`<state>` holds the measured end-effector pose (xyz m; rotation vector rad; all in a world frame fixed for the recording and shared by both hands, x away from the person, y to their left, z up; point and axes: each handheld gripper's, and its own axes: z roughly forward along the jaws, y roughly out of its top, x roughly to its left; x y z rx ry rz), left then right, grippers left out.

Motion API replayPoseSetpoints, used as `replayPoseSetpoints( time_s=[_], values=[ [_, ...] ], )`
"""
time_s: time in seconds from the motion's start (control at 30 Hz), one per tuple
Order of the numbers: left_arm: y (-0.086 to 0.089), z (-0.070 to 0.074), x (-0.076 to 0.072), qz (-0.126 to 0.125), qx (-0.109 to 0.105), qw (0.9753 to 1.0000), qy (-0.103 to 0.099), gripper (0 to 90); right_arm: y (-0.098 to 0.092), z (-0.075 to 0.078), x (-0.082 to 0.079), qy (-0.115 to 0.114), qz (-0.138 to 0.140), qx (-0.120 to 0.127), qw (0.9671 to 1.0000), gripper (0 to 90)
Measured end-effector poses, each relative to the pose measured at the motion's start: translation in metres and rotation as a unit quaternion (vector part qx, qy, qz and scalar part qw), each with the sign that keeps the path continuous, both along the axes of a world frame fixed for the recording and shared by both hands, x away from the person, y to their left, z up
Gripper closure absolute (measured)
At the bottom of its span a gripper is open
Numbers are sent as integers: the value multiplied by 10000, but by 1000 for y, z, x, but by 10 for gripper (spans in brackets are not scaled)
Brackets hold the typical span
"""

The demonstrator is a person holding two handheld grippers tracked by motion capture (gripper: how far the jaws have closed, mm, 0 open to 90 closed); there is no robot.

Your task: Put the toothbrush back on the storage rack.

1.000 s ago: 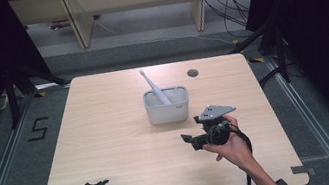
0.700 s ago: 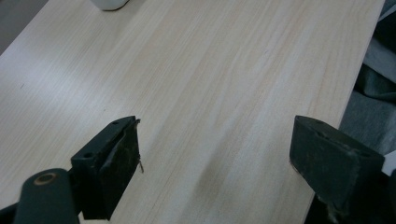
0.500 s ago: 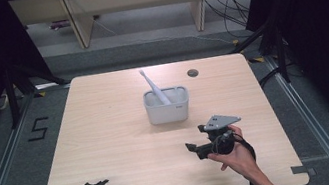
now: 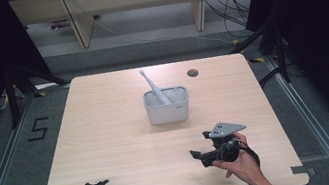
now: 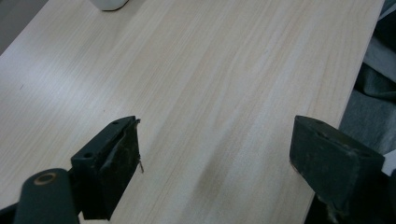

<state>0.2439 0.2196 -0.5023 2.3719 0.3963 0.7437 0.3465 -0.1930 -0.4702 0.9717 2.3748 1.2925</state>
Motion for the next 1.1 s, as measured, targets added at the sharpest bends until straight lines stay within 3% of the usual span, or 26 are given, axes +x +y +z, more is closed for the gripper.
replayPoseSetpoints(
  time_s=[0.03, 0.07, 0.23, 0.3, 0.47, 0.53, 0.57, 0.63, 0.67, 0.73, 0.83, 0.87, 0.9, 0.93, 1.07, 1.1],
  values=[
    [0, 0, 0, 1, 14, 10000, 1, 156, 1, 0, -3, 185, -95, 91, 9997, 178],
    [-1, -2, 0, 85, -84, 9999, -93, 156, 0, -1, -4, 154, -43, 45, 9999, 178],
    [-1, -2, 0, 75, -78, 9999, -103, 156, -5, -3, -7, 94, 32, -2, 10000, 171],
    [0, 0, 0, -11, 22, 10000, 3, 156, -6, -4, -11, 135, -73, 2, 9999, 170],
    [-1, -3, 1, 74, -91, 9999, -87, 156, -12, -7, -15, 16, -29, -71, 10000, 168],
    [-1, -3, 1, 60, -74, 9999, -72, 156, -13, -9, -18, 146, -26, -58, 9999, 168],
    [-1, -3, 0, 61, -74, 9999, -70, 156, -14, -10, -17, 23, -20, -104, 9999, 168],
    [0, -2, 1, 31, -56, 10000, 3, 156, -15, -11, -22, 156, -128, -53, 9998, 168],
    [-1, -2, 1, 23, -105, 9999, -16, 156, -17, -11, -20, 48, -17, -118, 9999, 168],
    [-1, -3, 1, 16, -87, 10000, -4, 156, -19, -11, -24, 162, -101, -123, 9997, 168],
    [-1, -3, 1, 69, -70, 9999, -62, 156, -20, -13, -25, 143, -55, -141, 9998, 168],
    [-1, -2, 1, 30, -52, 10000, -3, 156, -20, -12, -30, 325, -220, -118, 9992, 169],
    [-1, -2, 1, 21, -74, 10000, 3, 156, -21, -14, -28, 155, -155, -186, 9996, 169],
    [-1, -3, 1, 11, -111, 9999, -3, 156, -22, -14, -29, 135, -134, -238, 9995, 168],
    [-1, -3, 1, 72, -75, 9999, -59, 156, -21, -16, -33, 244, -118, -330, 9991, 168],
    [0, -3, 1, 19, -66, 10000, 15, 156, -20, -17, -35, 274, -135, -339, 9990, 168]
  ],
)
